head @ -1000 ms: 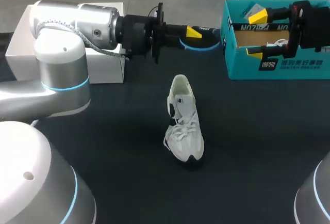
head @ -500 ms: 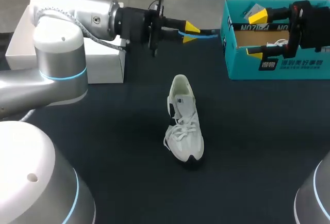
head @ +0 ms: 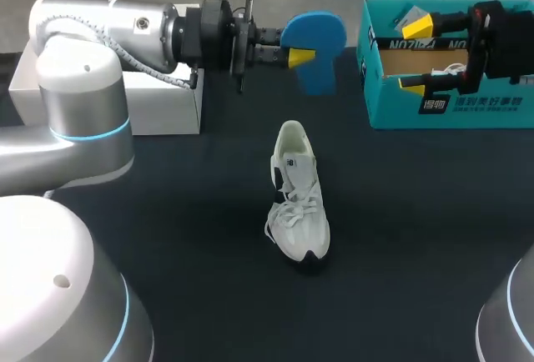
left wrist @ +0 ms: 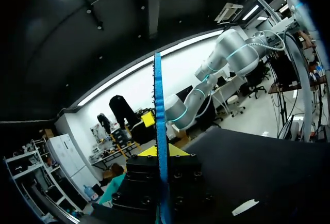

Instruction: Take the shoe out of the shoebox, open the shoe tongue, remove and reinsert the insole, then place the shoe into the shoebox

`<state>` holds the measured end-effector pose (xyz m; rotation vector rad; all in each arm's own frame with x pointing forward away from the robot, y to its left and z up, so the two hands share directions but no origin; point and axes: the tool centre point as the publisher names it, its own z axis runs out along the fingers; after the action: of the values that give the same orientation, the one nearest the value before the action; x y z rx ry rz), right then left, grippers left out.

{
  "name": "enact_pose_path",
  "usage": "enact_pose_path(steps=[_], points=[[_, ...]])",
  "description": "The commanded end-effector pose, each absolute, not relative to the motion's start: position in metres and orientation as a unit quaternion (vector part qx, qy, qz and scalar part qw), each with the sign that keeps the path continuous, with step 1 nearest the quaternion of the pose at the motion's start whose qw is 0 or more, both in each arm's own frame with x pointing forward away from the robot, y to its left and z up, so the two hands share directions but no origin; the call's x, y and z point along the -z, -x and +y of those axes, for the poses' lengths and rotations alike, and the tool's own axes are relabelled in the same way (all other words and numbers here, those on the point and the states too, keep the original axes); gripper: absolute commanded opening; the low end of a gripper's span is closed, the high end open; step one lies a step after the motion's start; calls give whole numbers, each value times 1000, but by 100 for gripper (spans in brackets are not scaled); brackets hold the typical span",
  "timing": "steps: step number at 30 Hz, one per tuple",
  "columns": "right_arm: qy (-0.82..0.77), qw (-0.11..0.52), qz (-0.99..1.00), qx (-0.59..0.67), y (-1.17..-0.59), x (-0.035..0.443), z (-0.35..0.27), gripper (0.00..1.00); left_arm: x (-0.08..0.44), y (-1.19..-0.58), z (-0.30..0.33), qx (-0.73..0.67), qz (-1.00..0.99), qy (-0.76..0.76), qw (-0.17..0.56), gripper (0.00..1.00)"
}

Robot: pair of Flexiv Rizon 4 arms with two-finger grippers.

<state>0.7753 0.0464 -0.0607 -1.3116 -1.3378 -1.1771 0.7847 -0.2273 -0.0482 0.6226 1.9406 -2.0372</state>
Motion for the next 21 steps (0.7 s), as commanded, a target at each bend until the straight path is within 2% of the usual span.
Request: enact_pose_path(steps=[1,5,9,11,13,21], points=[[531,447,-541,475,-775,61,47,100,49,-788,-228,734,670,-109,11,0],[531,447,-541,475,-775,61,47,100,49,-788,-228,734,670,-109,11,0],[531,447,-541,475,-775,61,47,100,43,-785,-228,707,697,51,-107,0],[531,447,-541,475,-775,61,47,100,41,-783,-227,689,708,95,-121,0],[531,447,-541,475,-775,61,47,100,41,-782,-225,666,709,155,-172,0],[531,447,-541,475,-775,61,47,100,42,-785,-222,616,650,288,-339,0]])
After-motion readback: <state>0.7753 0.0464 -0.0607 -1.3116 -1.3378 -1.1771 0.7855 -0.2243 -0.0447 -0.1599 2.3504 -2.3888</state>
